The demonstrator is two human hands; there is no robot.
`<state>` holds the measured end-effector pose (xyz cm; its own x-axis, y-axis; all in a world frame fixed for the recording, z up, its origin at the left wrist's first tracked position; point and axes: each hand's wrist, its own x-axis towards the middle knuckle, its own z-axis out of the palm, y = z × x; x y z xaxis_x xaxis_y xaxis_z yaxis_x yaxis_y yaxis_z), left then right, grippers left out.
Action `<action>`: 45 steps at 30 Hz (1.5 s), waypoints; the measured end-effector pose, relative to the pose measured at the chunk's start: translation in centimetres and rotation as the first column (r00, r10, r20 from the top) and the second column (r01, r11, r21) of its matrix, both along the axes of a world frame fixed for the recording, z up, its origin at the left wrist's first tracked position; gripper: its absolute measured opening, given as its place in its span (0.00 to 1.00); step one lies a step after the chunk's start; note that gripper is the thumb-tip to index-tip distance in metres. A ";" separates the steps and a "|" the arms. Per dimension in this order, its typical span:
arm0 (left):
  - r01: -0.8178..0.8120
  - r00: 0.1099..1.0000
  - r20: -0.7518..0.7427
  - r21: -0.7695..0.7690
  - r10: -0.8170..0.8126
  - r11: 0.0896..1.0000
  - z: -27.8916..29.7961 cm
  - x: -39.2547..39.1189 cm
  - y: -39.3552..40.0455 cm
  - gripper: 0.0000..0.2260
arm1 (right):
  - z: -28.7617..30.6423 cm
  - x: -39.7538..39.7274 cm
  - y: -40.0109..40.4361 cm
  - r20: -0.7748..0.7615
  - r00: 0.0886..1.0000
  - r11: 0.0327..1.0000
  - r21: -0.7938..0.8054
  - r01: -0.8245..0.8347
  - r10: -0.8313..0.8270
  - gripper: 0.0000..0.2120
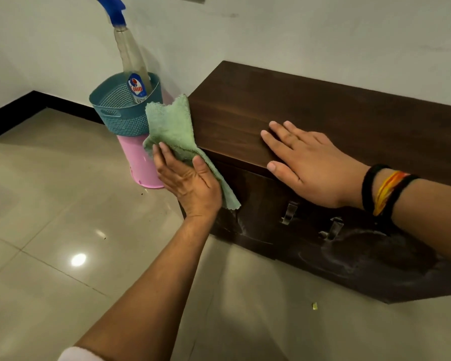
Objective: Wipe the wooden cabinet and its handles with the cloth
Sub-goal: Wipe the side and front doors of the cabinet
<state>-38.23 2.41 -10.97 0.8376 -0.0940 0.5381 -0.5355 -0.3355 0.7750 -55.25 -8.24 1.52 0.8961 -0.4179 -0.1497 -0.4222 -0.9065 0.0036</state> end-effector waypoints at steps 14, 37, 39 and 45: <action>0.124 0.992 0.067 -0.248 -0.111 0.961 1.3 2.6 -0.8 0.32 | -0.3 9.7 1.8 0.032 0.960 0.961 -0.022 -0.276 0.277 0.31; 0.117 0.946 -0.294 -0.085 -0.137 0.989 -2.4 -4.4 -2.5 0.34 | -0.4 9.9 1.0 0.079 0.937 0.939 0.026 -0.344 0.341 0.28; 0.014 0.935 -0.351 -0.120 -0.055 0.993 -1.0 -0.6 -2.5 0.36 | -0.6 10.0 1.0 0.082 0.937 0.938 0.031 -0.344 0.341 0.28; 0.030 0.896 -0.424 -0.240 -0.132 0.970 -3.7 -4.6 -1.9 0.36 | -0.4 9.8 1.0 0.064 0.942 0.943 0.032 -0.331 0.328 0.27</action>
